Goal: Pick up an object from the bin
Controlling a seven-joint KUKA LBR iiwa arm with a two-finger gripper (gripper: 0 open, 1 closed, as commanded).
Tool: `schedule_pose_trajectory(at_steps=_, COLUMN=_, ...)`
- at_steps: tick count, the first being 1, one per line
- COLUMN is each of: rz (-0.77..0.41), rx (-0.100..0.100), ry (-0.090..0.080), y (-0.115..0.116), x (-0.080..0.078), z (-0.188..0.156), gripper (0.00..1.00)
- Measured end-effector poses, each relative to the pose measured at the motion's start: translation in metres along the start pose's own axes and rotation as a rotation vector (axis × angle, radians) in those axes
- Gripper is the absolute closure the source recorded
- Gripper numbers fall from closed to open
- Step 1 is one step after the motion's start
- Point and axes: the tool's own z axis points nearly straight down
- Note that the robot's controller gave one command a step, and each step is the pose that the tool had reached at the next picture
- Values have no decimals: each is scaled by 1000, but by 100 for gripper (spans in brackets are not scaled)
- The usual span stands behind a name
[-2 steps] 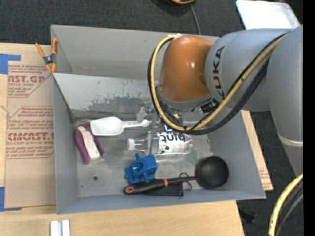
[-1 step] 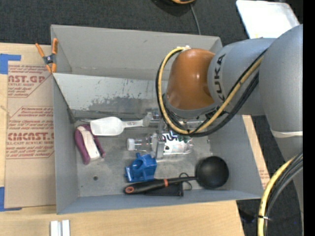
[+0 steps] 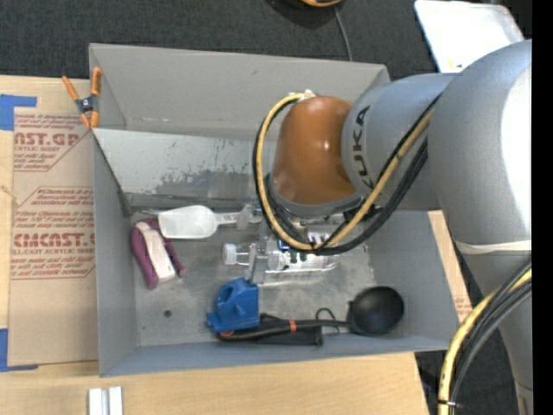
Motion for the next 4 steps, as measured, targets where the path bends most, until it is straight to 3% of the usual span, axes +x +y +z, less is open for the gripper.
schedule_pose_trajectory(at_steps=1, rz=128, rx=6, ry=10, y=-46, x=-3, z=44, gripper=100)
schedule_pose_trajectory(at_steps=2, rz=128, rx=6, ry=10, y=-46, x=-3, z=44, gripper=100)
schedule_pose_trajectory(at_steps=3, rz=119, rx=6, ry=15, y=-46, x=-4, z=-18, gripper=100)
schedule_pose_trajectory(at_steps=4, rz=99, rx=7, ry=17, y=-54, x=-15, z=-49, gripper=100)
